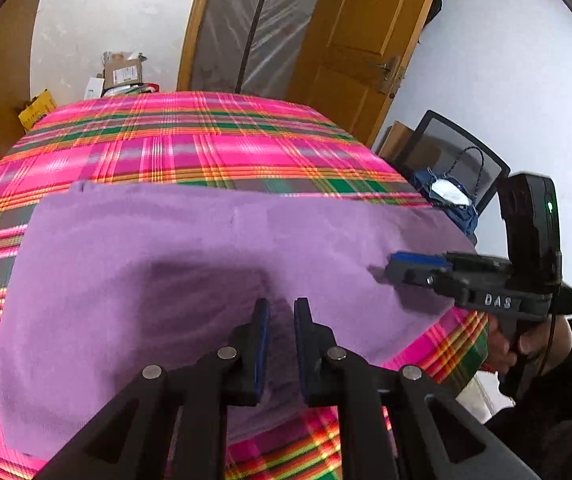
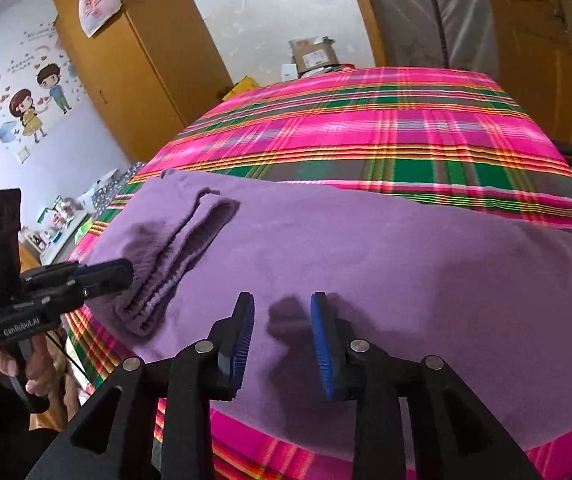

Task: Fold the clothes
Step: 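Move both open grippers over the folded garment to reposition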

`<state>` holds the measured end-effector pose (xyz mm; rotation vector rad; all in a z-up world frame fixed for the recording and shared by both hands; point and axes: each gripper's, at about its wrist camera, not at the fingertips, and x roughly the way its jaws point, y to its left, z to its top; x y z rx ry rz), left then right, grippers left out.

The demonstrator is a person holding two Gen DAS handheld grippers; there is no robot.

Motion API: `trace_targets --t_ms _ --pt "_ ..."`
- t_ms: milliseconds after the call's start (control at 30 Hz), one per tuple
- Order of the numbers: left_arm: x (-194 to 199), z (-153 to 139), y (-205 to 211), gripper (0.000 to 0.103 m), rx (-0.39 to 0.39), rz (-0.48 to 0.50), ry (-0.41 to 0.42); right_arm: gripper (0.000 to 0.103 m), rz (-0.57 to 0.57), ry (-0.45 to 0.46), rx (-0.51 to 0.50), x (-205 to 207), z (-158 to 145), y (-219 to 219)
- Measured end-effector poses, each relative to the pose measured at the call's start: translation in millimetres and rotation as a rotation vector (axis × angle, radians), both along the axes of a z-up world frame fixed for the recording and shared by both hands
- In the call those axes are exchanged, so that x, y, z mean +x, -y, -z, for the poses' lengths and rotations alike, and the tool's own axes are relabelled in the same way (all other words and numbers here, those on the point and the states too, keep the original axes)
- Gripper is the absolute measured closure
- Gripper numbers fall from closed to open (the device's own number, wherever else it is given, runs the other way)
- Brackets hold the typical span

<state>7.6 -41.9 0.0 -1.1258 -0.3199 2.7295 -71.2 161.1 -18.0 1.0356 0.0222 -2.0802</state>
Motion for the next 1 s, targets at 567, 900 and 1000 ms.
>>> trace_targets --t_ms 567,900,1000 --pt "-22.5 11.9 -15.2 0.089 -0.013 -0.043 0.038 0.066 0.128 -0.018 0.008 -7.0 -5.6 -52.6" --pt "-34.7 21.7 -27.8 0.089 -0.005 -0.035 0.067 0.064 0.278 0.001 -0.06 -13.7 -12.5 -122.5" --pt "-34.9 25.0 -28.2 0.089 0.0 -0.036 0.068 0.063 0.346 0.012 -0.08 -15.4 -12.9 -152.0"
